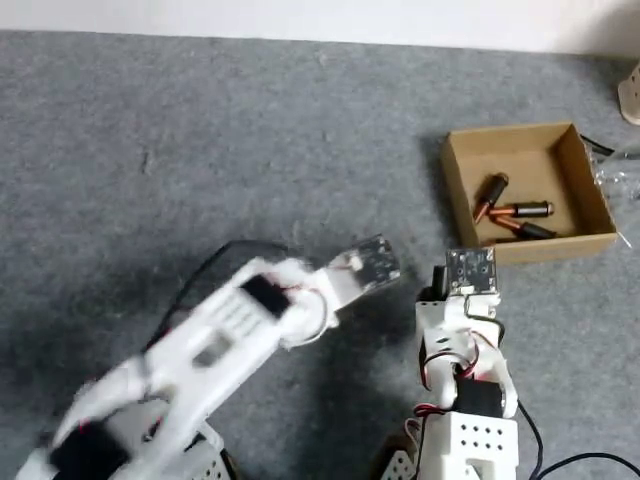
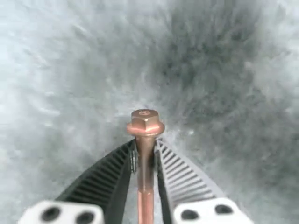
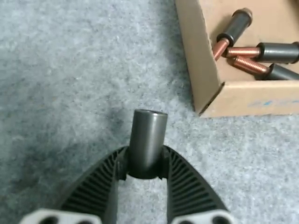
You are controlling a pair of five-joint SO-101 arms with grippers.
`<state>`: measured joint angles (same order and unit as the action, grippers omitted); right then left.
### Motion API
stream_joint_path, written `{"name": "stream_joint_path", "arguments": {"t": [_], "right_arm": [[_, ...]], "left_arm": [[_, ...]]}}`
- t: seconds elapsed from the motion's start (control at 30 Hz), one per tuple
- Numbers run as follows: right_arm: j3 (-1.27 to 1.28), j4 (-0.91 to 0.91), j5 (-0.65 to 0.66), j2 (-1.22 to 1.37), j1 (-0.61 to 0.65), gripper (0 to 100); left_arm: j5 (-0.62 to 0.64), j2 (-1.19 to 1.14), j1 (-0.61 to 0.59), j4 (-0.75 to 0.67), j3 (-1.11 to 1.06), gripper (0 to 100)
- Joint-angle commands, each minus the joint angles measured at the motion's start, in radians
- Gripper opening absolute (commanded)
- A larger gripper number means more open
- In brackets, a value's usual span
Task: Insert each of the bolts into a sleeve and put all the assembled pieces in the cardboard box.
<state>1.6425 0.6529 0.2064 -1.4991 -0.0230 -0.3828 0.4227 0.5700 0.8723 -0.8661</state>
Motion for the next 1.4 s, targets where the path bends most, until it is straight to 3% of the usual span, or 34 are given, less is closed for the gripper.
{"name": "stream_joint_path", "arguments": {"t": [0.0,0.2,0.47,0.7,1.23,1.37], "right_arm": [[-0.007,-0.039,0.012,-0.016,-0.008,0.4],[-0.007,-0.039,0.012,-0.016,-0.007,0.4],[-0.005,-0.039,0.012,-0.016,-0.005,0.4],[-0.004,-0.041,0.009,-0.016,0.025,0.4],[-0.013,-0.044,0.005,-0.018,0.091,0.4],[-0.002,-0.240,-0.012,-0.018,0.225,0.4]], "left_arm": [[-0.002,0.472,-0.045,-0.155,-0.245,1],[0.002,0.964,-0.153,-0.213,-0.466,1],[0.216,1.363,-0.280,-0.209,-0.587,1],[0.408,1.405,-0.404,-0.255,-0.624,1],[0.407,1.406,-0.407,-0.287,-0.622,1],[0.408,1.403,-0.404,-0.387,-0.634,1]]}}
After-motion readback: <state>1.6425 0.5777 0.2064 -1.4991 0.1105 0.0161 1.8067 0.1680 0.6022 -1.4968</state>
